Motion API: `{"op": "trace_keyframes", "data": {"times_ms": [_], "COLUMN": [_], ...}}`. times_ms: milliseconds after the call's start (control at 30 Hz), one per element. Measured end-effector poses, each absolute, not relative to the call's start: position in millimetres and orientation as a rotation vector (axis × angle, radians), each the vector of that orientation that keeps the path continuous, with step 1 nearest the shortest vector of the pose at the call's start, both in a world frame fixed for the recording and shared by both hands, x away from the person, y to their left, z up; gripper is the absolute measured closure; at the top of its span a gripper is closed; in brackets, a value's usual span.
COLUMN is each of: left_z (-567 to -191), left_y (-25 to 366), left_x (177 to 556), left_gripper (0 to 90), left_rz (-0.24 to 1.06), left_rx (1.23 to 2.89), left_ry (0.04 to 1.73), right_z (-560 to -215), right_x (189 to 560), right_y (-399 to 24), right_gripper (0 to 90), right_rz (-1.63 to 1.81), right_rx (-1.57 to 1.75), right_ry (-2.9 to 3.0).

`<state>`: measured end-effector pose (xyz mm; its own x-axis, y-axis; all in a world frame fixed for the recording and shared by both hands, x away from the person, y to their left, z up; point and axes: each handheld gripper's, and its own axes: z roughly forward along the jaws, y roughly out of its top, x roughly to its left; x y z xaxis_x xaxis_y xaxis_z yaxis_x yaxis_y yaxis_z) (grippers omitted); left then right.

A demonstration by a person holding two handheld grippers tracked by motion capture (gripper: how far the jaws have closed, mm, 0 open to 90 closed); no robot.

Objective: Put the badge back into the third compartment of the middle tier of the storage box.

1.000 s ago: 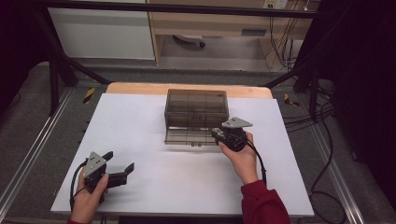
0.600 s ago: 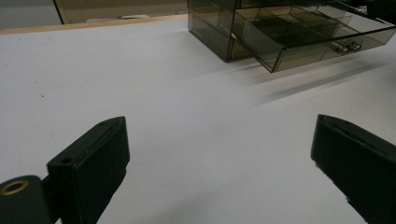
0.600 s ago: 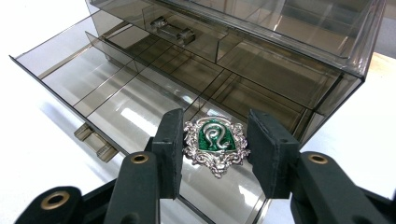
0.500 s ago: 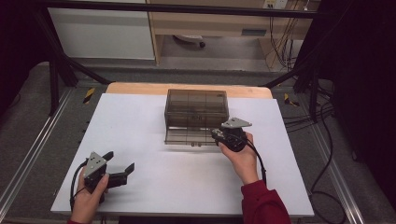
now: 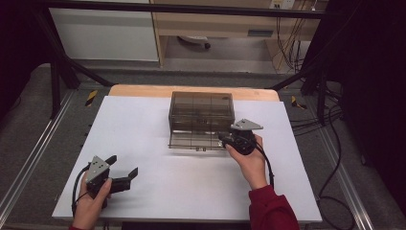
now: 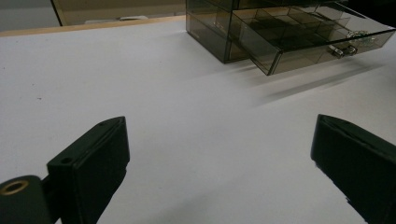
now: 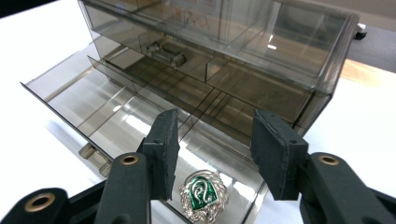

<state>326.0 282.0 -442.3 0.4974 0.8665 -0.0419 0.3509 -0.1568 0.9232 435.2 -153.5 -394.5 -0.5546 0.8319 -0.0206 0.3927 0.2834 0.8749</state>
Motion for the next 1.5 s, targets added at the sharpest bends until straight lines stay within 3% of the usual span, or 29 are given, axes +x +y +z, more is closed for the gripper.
{"op": "trace_keyframes", "data": {"times_ms": [367, 633, 800, 1500], "left_z": [-440.3, -439.1, -439.1, -440.0], "left_y": [282.1, 284.3, 284.8, 286.0], "left_x": [324.9, 324.1, 324.3, 324.7], "left_gripper": [4.9, 4.9, 4.9, 4.9], "left_rz": [0.638, 0.644, 0.642, 0.643], "left_rx": [1.729, 1.713, 1.711, 1.708], "left_ry": [1.028, 1.037, 1.04, 1.049], "right_z": [-388.7, -406.2, -416.6, -438.1], "right_x": [413.1, 396.2, 387.2, 377.8], "right_y": [-153.6, -147.6, -142.8, -135.2], "right_gripper": [66.3, 82.4, 87.7, 90.0], "right_rz": [1.223, 1.224, 1.228, 1.146], "right_rx": [1.058, 1.049, 1.03, 1.035], "right_ry": [2.063, 2.095, 2.113, 2.2]}}
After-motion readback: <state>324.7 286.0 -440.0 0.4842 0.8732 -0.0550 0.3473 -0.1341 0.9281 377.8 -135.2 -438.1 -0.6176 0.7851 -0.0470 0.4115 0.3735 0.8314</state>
